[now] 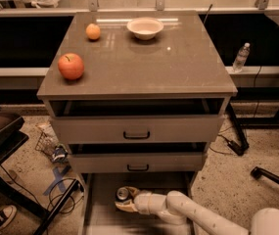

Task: Place pepsi can into bottom drawer

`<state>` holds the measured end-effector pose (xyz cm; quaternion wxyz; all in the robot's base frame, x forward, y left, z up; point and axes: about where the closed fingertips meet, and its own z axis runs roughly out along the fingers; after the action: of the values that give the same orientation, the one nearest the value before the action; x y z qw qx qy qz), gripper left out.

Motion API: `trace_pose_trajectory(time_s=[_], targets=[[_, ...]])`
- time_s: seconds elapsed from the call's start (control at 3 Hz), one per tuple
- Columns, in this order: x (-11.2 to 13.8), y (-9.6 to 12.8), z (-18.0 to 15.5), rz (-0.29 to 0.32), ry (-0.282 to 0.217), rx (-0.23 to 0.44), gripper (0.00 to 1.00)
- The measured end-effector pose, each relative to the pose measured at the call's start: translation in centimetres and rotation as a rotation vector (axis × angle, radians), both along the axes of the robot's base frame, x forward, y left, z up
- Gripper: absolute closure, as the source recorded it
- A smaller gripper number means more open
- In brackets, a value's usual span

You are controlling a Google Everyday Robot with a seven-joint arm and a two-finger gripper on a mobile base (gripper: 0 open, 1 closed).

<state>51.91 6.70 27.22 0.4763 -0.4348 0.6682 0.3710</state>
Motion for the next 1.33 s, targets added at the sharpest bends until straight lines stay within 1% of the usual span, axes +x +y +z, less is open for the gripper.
trace_pose_trajectory(time_s=[0.33, 0.67, 1.0, 1.33], targets=[[0.4, 1.4, -2.2, 0.021, 0.02, 0.034, 1.0], [0.0, 2.2, -3.9, 0.015, 0.035, 0.055, 1.0], [-1.1, 2.5, -5.3, -0.008, 0.047, 0.063, 1.0], [-1.7, 2.8, -6.3, -0.027, 0.039, 0.057, 1.0]])
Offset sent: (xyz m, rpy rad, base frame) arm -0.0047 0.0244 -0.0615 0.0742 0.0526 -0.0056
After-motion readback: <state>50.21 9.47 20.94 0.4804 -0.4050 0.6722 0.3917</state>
